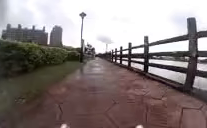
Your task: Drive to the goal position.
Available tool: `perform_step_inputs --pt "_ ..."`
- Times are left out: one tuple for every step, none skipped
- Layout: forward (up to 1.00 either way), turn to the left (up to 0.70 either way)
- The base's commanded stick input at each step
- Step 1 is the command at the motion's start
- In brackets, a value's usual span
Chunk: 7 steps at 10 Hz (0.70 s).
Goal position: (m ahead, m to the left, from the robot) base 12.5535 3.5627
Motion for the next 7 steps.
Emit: perform_step_inputs --pt "0.85 0.01" --pt "0.85 0.01" --pt "0.85 0.01" --pt "0.85 0.01" --pt "0.85 0.01" --pt "0.85 0.01" --pt "0.85 0.01"
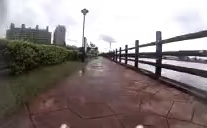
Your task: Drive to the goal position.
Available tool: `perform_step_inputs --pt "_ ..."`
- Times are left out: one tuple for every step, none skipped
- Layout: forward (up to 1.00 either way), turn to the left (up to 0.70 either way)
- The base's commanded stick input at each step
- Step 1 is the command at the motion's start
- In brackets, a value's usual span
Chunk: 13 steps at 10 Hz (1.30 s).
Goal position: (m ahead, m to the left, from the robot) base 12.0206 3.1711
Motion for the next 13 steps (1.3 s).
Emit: perform_step_inputs --pt "0.85 0.0" --pt "0.85 -0.11" --pt "0.85 -0.17" --pt "0.85 -0.26" --pt "0.85 -0.14" --pt "0.85 -0.01" --pt "0.85 0.01" --pt "0.85 0.01" --pt "0.85 0.01" --pt "0.85 0.01" --pt "0.85 0.01" --pt "0.85 0.01" --pt "0.85 0.01"
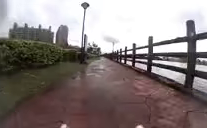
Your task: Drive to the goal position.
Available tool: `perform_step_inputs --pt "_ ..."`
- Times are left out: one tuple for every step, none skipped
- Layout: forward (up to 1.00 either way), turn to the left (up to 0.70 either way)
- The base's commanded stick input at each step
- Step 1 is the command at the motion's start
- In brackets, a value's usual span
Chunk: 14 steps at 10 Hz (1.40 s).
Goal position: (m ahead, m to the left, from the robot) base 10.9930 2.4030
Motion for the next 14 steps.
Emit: perform_step_inputs --pt "0.85 0.01" --pt "0.85 0.01" --pt "0.85 0.01" --pt "0.85 0.01" --pt "0.85 0.01" --pt "0.85 0.01" --pt "0.85 0.01" --pt "0.85 0.01" --pt "0.85 0.01" --pt "0.85 0.01" --pt "0.85 0.01" --pt "0.85 0.01" --pt "0.85 0.01" --pt "0.85 0.01"
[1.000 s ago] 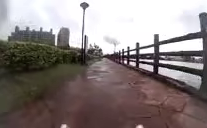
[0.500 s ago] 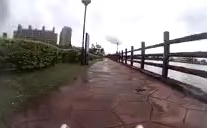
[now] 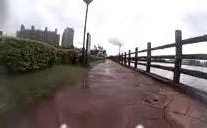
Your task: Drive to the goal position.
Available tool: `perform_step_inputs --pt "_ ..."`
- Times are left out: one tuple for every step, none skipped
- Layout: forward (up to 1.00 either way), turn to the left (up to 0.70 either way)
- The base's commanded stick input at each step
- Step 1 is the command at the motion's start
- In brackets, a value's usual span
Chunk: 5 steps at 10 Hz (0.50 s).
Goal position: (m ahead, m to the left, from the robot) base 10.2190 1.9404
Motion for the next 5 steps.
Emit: perform_step_inputs --pt "0.85 -0.02" --pt "0.85 -0.1" --pt "0.85 -0.27" --pt "0.85 -0.33" --pt "0.85 -0.22"
